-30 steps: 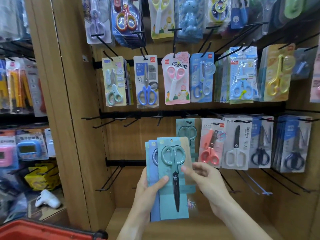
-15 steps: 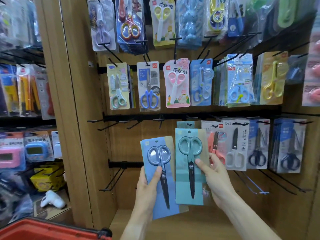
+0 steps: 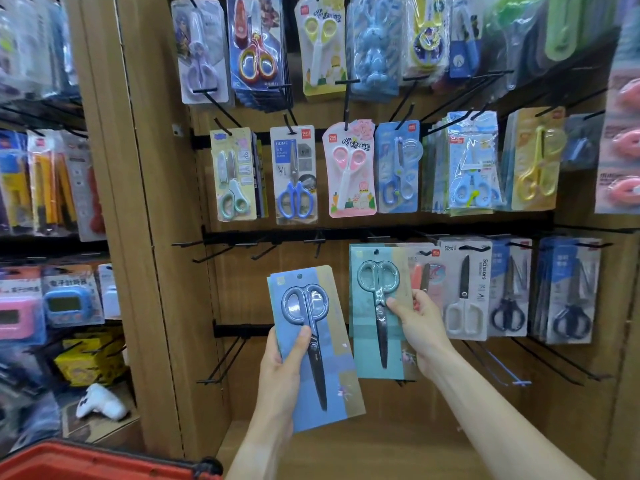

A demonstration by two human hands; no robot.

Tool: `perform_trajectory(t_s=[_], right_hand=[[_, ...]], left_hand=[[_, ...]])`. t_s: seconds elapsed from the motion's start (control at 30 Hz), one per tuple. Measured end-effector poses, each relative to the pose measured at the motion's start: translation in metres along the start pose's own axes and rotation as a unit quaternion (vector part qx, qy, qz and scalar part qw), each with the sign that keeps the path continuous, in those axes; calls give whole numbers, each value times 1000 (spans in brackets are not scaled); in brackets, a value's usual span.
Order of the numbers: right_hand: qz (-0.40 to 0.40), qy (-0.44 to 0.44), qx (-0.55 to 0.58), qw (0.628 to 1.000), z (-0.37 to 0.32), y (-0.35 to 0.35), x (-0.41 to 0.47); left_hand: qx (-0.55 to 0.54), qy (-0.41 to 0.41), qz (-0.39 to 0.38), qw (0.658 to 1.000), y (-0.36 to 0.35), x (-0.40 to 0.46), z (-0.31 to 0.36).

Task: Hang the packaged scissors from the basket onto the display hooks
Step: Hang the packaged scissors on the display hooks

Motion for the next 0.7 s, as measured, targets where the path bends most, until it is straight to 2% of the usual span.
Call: perform_trajectory(t_s=[0.23, 0.57, 0.7], right_hand=[[14, -3, -32, 999, 4, -8, 21], [-7, -21, -118, 993, 9, -18, 64], [-12, -49, -113, 992, 16, -17, 69]], left_hand=[[0, -5, -20, 1000, -4, 0, 0], [12, 5, -24, 1000, -4, 6, -8], [22, 11, -29, 999, -5, 6, -11]])
Point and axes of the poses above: each hand's wrist, its own x-axis towards the middle knuckle, its own y-axis out of the back of the hand, z = x × y, the point moved 2 cm from there along x, towards the middle knuckle, and after that the axes turned 2 degrees about y, right-handed, at the moved point
